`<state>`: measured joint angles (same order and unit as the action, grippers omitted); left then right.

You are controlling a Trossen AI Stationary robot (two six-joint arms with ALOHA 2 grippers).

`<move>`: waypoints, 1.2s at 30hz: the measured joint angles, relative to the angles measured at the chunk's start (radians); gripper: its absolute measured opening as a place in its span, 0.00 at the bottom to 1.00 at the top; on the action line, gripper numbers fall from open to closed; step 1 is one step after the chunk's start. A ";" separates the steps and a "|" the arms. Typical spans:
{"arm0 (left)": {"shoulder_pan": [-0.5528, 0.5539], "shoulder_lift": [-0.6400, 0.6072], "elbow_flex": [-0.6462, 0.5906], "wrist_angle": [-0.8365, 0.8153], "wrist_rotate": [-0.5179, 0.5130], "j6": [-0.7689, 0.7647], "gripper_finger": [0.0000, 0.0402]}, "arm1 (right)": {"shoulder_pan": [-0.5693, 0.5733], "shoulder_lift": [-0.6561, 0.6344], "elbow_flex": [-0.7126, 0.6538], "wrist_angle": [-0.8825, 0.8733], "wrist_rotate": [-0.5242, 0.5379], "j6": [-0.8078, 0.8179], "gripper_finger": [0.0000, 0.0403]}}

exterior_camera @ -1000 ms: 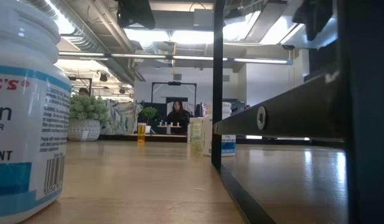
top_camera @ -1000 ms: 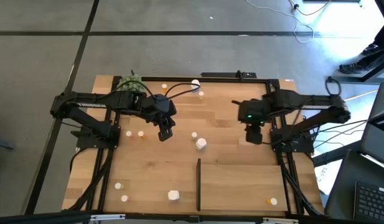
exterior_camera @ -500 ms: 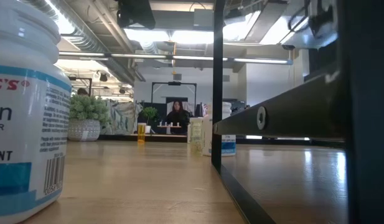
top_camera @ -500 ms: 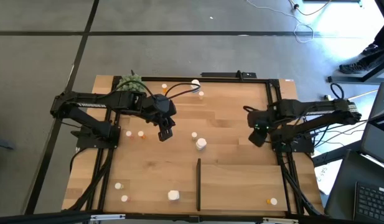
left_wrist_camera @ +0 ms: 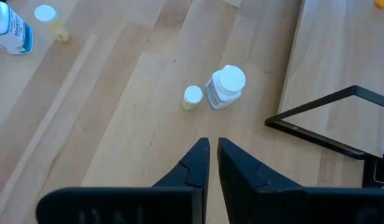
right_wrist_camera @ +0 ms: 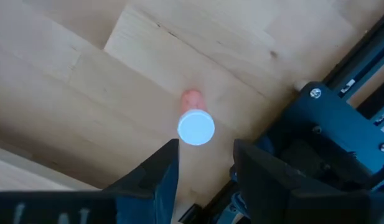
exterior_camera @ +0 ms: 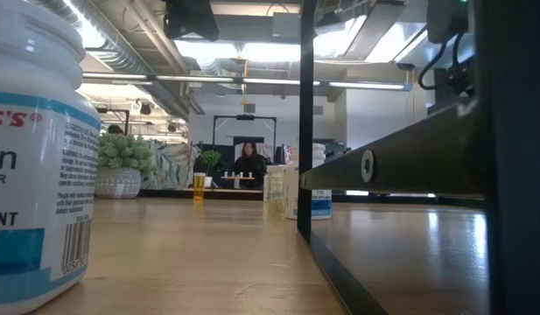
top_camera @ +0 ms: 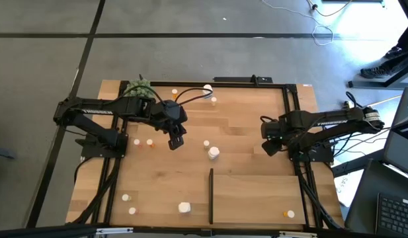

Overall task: Pick and place medicine bottles onto shelf by color
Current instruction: Put the top right pink pill bottle on the shelf

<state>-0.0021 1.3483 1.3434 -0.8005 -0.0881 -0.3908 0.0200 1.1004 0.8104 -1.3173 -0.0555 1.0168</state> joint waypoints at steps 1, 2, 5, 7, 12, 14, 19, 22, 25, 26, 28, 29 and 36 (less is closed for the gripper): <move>0.000 0.000 0.000 0.000 0.000 0.000 0.07 | 0.000 0.000 -0.001 0.001 0.000 0.000 0.38; 0.000 0.000 0.000 0.000 0.000 0.000 0.07 | 0.000 0.000 -0.001 0.001 0.000 0.000 0.38; 0.000 0.000 0.000 0.000 0.000 0.006 0.07 | -0.002 0.000 -0.001 -0.001 0.000 -0.023 0.38; 0.000 0.000 0.000 0.000 -0.001 0.008 0.07 | -0.005 0.000 -0.001 0.001 0.000 -0.060 0.38; 0.000 0.000 0.000 0.000 -0.006 0.009 0.07 | -0.004 0.003 -0.001 0.026 -0.029 -0.157 0.39; 0.000 0.000 0.000 0.000 -0.006 0.009 0.07 | -0.004 0.003 -0.002 0.034 -0.041 -0.162 0.41; 0.000 0.000 0.000 0.000 -0.005 0.014 0.07 | -0.004 0.003 -0.002 0.034 -0.053 -0.179 0.50; 0.000 0.000 0.000 0.000 -0.005 0.034 0.07 | -0.004 0.003 -0.002 0.034 -0.052 -0.128 0.56; 0.000 0.000 0.000 0.000 -0.005 0.035 0.07 | -0.004 0.003 -0.006 0.038 -0.046 -0.071 0.58; 0.000 0.000 0.000 0.000 -0.005 0.035 0.07 | -0.004 0.003 -0.015 0.043 -0.047 -0.055 0.59; 0.000 0.000 0.000 0.000 -0.005 0.035 0.07 | -0.004 0.003 -0.043 0.048 -0.046 -0.026 0.59; 0.000 0.000 0.000 0.000 -0.005 0.035 0.07 | -0.004 0.003 -0.060 0.049 -0.048 -0.016 0.59; 0.000 0.000 0.000 0.000 -0.004 0.035 0.07 | -0.004 0.005 -0.070 0.116 -0.035 0.001 0.57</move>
<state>-0.0025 1.3483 1.3430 -0.8005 -0.0925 -0.3553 0.0158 1.1052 0.7402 -1.2013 -0.0906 1.0176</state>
